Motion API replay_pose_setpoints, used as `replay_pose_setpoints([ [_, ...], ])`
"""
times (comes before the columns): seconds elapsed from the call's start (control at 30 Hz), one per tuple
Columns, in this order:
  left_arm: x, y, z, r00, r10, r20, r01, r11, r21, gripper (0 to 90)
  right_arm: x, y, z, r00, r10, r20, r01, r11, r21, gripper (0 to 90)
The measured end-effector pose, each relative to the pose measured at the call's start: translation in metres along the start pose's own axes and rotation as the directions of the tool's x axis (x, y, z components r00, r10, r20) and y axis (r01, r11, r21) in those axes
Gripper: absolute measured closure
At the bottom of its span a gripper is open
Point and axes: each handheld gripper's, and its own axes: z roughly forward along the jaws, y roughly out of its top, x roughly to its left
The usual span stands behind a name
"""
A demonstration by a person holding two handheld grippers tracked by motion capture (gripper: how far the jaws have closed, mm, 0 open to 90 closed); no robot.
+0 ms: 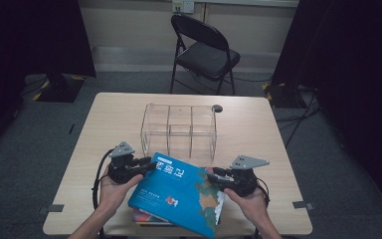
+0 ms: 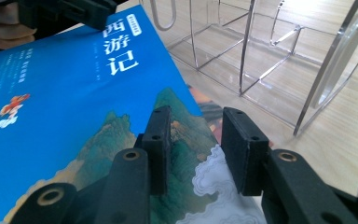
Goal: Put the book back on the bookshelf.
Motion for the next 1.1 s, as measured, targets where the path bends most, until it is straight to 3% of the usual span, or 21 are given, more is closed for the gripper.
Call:
replay_pose_setpoints([
  [0.07,0.001,0.001,0.002,0.9999,-0.009,0.009,0.009,1.0000,0.001,66.1,0.001,-0.002,-0.004,1.0000,0.000,0.001,0.000,1.000,0.002,64.4],
  [0.13,0.000,0.005,0.008,0.9995,0.022,0.024,-0.022,0.9998,0.002,66.4,0.004,-0.004,-0.007,1.0000,-0.005,0.005,0.005,1.000,0.004,65.1],
  [0.23,-0.001,0.007,0.012,0.9991,0.033,0.025,-0.033,0.9995,0.000,66.9,0.006,-0.005,-0.010,0.9999,-0.010,0.006,0.010,1.000,0.008,65.8],
  [0.27,-0.004,0.009,0.018,0.9980,0.062,0.013,-0.062,0.9980,-0.012,67.1,0.008,-0.006,-0.013,0.9991,-0.041,0.004,0.041,0.999,0.009,66.0],
  [0.33,-0.004,0.011,0.020,0.9978,0.063,0.018,-0.063,0.9980,-0.007,67.2,0.008,-0.007,-0.014,0.9993,-0.037,-0.005,0.037,0.999,0.014,66.0],
  [0.4,0.002,0.011,0.022,0.9977,0.037,0.057,-0.037,0.9993,-0.008,67.2,0.007,-0.006,-0.016,0.9987,-0.044,-0.026,0.045,0.999,0.028,63.8],
  [0.6,-0.001,0.010,0.017,0.9980,0.038,0.051,-0.038,0.9993,-0.003,66.0,0.006,0.012,-0.007,0.9956,-0.054,-0.077,0.058,0.997,0.050,62.9],
  [0.7,-0.001,0.002,0.004,0.9962,0.028,0.083,-0.030,0.9993,0.024,61.7,0.003,0.020,-0.001,0.9949,-0.057,-0.083,0.062,0.997,0.051,65.6],
  [0.77,-0.001,-0.001,-0.002,0.9961,0.032,0.082,-0.034,0.9992,0.022,60.8,0.002,0.021,0.001,0.9948,-0.057,-0.084,0.061,0.997,0.051,66.0],
  [0.83,-0.001,-0.013,-0.019,0.9958,0.018,0.089,-0.019,0.9997,0.016,60.3,0.001,0.021,0.007,0.9948,-0.056,-0.085,0.062,0.996,0.067,67.6],
  [0.9,-0.001,-0.016,-0.025,0.9958,0.000,0.092,-0.001,1.0000,0.009,59.5,0.001,0.020,0.008,0.9949,-0.054,-0.085,0.061,0.995,0.079,68.8],
  [0.93,0.001,-0.021,-0.036,0.9958,-0.011,0.090,0.010,0.9998,0.014,59.4,-0.001,0.017,0.009,0.9947,-0.035,-0.097,0.042,0.996,0.075,70.4],
  [1.07,-0.001,-0.032,-0.053,0.9943,-0.013,0.106,0.012,0.9999,0.005,59.0,0.000,0.016,0.009,0.9957,-0.028,-0.089,0.035,0.997,0.075,70.7],
  [1.1,-0.002,-0.035,-0.057,0.9957,-0.005,0.092,0.005,1.0000,0.002,59.0,0.001,0.015,0.009,0.9959,-0.030,-0.085,0.036,0.996,0.076,70.8],
])
